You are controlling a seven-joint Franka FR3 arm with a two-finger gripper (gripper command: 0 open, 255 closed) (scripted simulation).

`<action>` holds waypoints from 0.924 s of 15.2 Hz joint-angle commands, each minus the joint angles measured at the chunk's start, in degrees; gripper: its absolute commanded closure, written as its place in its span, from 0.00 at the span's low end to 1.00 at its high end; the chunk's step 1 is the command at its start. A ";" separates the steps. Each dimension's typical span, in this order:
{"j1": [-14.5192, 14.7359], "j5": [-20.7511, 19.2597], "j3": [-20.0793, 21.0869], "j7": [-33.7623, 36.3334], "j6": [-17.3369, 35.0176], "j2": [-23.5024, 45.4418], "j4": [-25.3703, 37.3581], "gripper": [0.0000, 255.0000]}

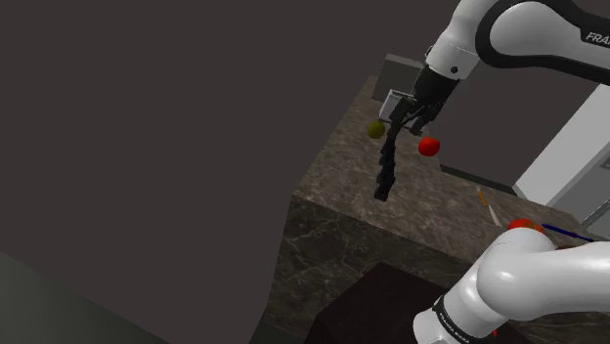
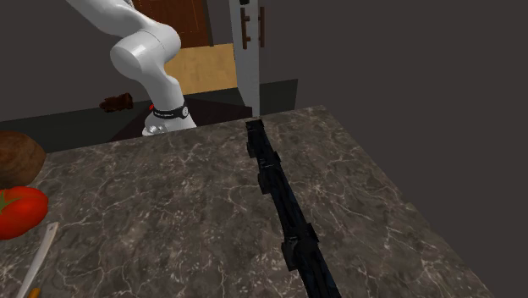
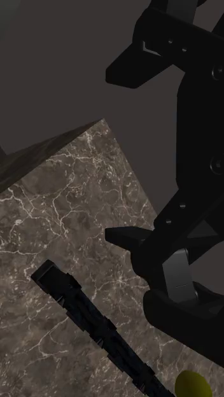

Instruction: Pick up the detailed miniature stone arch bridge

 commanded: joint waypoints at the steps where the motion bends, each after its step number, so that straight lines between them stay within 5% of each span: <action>1: 0.00 0.00 0.00 0.00 0.00 0.00 0.00 0.00; 14: -8.20 -2.31 -6.56 5.42 9.83 22.16 7.60 0.00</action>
